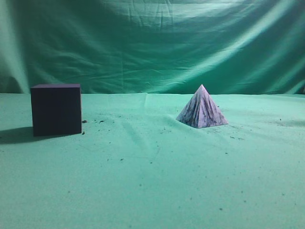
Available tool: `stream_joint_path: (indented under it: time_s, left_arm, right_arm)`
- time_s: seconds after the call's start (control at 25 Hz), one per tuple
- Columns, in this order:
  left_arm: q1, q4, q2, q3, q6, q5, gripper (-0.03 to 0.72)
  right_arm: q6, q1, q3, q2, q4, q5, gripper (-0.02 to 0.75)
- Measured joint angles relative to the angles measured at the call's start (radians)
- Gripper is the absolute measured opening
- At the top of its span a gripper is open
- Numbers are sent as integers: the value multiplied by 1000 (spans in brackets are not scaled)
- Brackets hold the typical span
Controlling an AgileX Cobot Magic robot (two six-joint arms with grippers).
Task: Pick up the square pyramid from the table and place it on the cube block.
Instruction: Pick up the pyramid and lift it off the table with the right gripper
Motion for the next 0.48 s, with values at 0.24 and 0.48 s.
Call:
stream_joint_path:
  time_s: [0.24, 0.48]
  left_arm:
    - [0, 0, 0, 0, 0, 0, 0]
    - [0, 0, 0, 0, 0, 0, 0]
  right_arm:
    - [0, 0, 0, 0, 0, 0, 0]
    - [0, 0, 0, 0, 0, 0, 0]
